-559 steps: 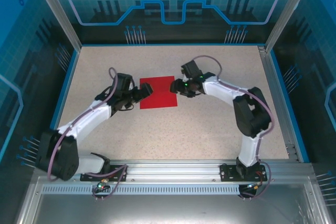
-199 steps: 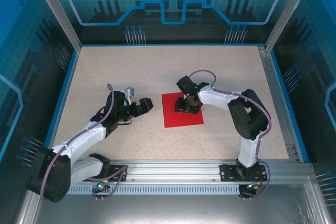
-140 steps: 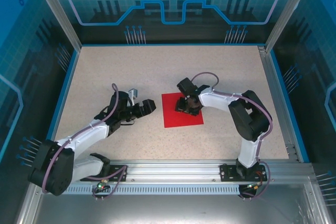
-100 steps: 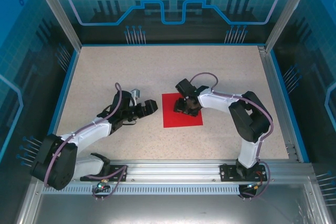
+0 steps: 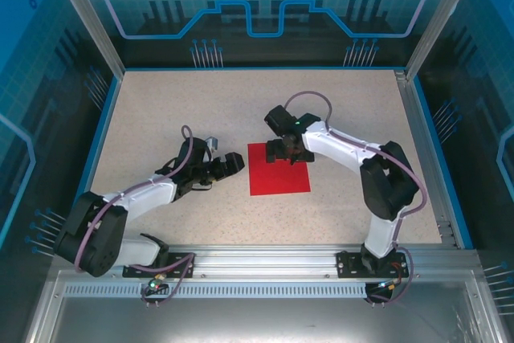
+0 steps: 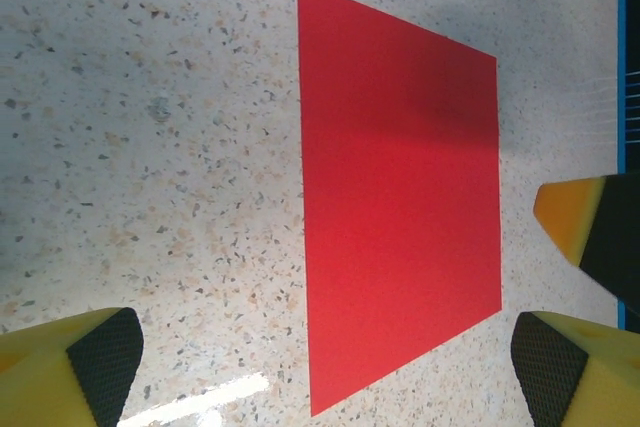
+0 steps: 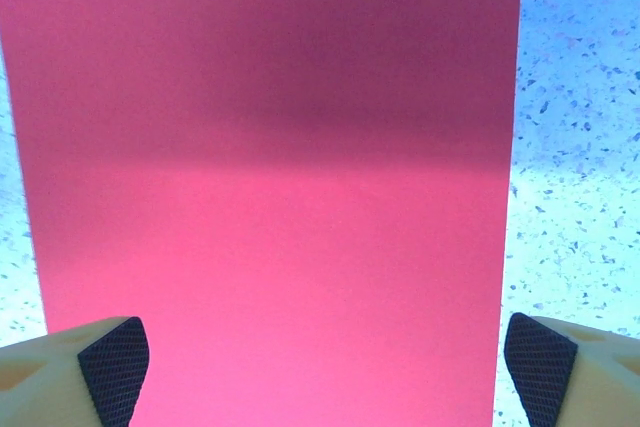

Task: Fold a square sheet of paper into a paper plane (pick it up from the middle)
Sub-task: Fold the square sheet of paper in half at the center of the table.

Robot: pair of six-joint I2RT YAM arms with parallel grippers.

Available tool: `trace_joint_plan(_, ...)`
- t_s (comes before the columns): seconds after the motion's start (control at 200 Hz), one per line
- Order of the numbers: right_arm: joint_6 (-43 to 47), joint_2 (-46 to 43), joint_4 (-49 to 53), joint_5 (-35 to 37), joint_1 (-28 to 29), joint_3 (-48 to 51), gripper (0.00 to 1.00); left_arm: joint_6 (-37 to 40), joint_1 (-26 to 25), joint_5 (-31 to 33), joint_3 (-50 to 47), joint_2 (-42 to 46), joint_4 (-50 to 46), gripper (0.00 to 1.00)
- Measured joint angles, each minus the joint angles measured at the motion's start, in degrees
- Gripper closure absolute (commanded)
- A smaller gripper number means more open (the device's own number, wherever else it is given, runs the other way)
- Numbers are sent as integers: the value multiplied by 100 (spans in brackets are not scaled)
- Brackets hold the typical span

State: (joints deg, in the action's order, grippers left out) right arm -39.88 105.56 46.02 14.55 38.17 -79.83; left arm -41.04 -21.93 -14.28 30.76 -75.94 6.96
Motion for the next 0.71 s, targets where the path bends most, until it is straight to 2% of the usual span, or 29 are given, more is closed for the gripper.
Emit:
trace_joint_plan(0.385,74,1270,509,-201,170,-1073,3,-85,2,203,225,-4,-249,1)
trace_joint_plan(0.705,-17,1617,656,-345,144,-1320,2,-61,2,203,286,-20,-369,1)
